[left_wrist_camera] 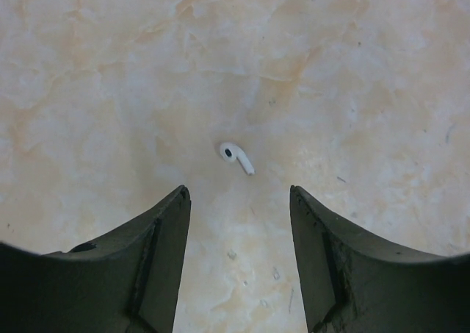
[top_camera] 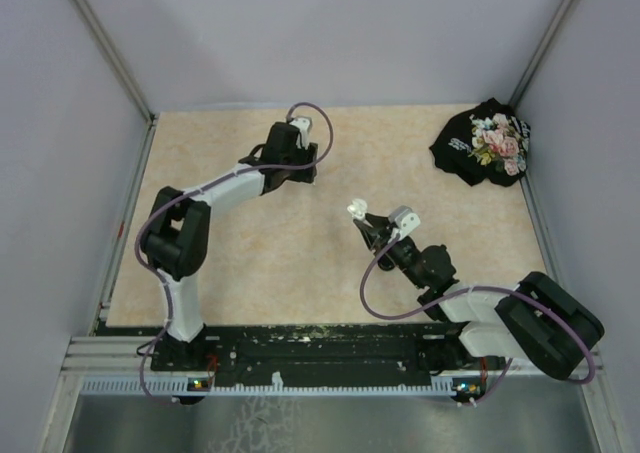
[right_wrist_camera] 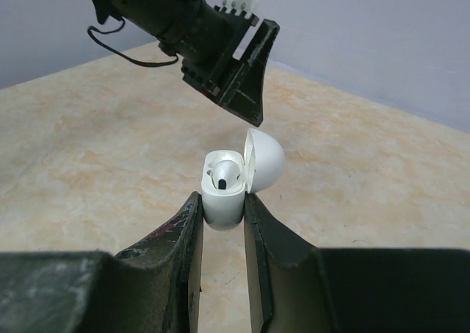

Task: Insert the wireless bluetooth earbuds into the charging case
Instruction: Move the earbud to the center of the board.

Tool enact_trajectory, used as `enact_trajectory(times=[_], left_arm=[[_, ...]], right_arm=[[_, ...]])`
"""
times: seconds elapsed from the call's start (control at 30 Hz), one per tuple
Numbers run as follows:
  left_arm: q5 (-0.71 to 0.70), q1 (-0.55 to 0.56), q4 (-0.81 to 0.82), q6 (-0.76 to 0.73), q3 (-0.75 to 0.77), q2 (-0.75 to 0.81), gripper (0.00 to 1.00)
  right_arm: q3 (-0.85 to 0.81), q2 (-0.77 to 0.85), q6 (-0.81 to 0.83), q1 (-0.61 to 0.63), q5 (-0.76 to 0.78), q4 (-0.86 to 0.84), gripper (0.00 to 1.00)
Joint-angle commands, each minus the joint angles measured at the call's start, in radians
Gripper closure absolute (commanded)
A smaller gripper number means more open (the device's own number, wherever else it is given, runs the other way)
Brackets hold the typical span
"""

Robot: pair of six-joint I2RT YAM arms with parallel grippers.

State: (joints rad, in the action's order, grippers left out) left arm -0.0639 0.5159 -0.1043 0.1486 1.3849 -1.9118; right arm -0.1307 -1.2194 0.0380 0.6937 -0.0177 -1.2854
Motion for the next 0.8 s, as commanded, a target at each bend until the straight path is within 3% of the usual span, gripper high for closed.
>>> enact_trajectory(times=[0.0,0.33,0.77], left_arm=[[-0.017,-0.015,-0.007,-0.043,0.124,-0.111,0.40],[-0.017,-0.018,-0.101,-0.054,0.308,-0.298,0.48],[0.037,-0.017,-0.176,-0.041,0.328,-0.356,0.55]], right_arm=[[-0.007,0.000,0.017,0.002,0.027,-0.035,1.00],[-0.015,-0.011,0.017,0.001,0.034,-0.003,1.00],[-0.027,-0.007,-0.001,0.001,0.029,0.027,1.00]])
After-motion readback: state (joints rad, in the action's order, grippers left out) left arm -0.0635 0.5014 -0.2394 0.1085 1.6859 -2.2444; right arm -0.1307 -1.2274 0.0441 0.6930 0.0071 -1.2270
